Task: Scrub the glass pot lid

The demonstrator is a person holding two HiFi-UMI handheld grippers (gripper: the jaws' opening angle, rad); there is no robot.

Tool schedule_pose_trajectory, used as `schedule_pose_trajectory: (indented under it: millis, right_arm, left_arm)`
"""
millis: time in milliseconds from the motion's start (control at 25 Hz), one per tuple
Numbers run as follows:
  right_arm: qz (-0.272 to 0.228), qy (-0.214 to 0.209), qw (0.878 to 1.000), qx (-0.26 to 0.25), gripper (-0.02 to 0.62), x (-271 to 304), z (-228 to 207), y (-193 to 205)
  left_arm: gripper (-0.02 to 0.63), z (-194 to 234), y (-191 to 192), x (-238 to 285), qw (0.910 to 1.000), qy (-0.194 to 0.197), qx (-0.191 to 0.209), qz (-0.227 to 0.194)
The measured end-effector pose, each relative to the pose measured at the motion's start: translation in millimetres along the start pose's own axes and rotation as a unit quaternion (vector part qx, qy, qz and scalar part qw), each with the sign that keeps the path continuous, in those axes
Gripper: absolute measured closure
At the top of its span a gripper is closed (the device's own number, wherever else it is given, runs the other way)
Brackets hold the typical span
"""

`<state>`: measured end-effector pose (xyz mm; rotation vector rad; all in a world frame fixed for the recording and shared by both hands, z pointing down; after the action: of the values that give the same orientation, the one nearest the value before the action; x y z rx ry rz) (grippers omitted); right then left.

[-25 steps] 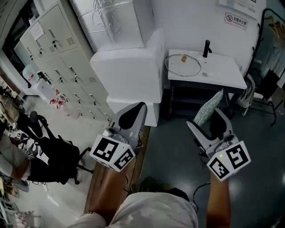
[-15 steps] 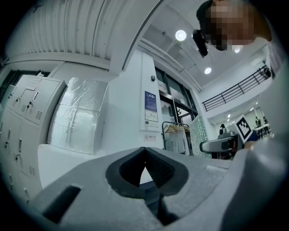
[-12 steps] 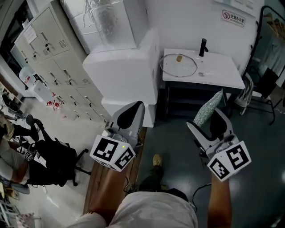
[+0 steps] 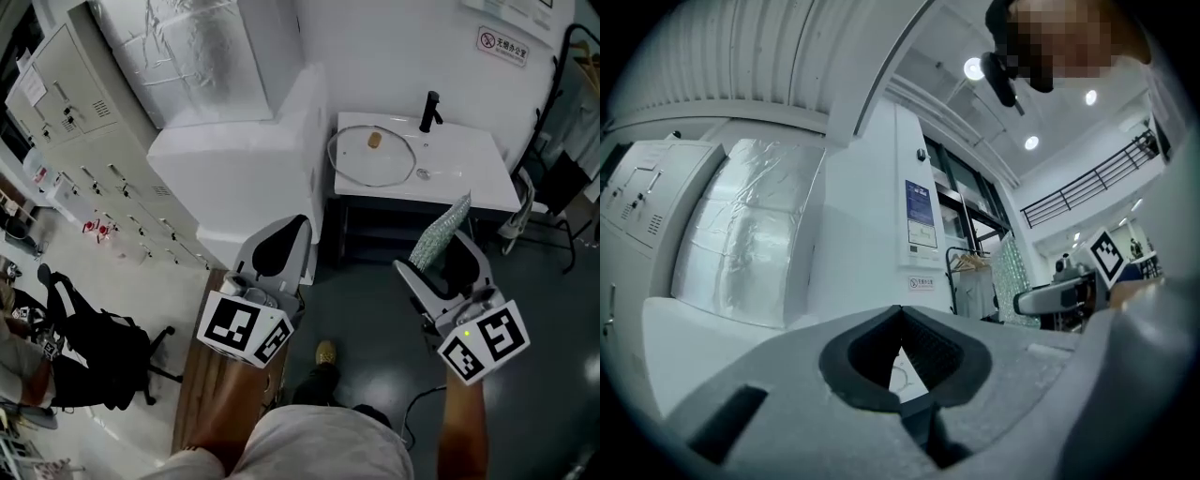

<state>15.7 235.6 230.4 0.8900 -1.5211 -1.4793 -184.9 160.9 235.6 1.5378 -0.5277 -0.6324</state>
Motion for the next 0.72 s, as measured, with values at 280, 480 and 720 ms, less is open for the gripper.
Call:
schedule_pose_trajectory:
  millis: [280,480,720]
  right_arm:
    - [0.012,0.013,1.000,0.004,0.247,70,-52,-2]
    - [0.019,0.025,1.000,0.002,0.247,112,-83,0]
    - [0.030,0.032,0.999,0.001,0.247,143,-110,6]
  left_arm:
    - [0.591,32,18,80,0.9993,0.030,-0.005,0.020]
    - [0.591,56,31,128,0.9987,0.038,-0.011,0.031]
    - [0.591,70,55,174,0.9971,0.045,-0.022,0.057]
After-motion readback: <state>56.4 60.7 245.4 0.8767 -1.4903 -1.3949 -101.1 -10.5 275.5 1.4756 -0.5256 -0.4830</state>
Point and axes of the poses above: the fingertips, and each gripper's own axes: x forward along the fingers, z to its left, y out of its underside, the point moved 5 cm from there along -x, backward along the fingers, and after that the axes turned 6 degrees about z, right-handed, at the moved point
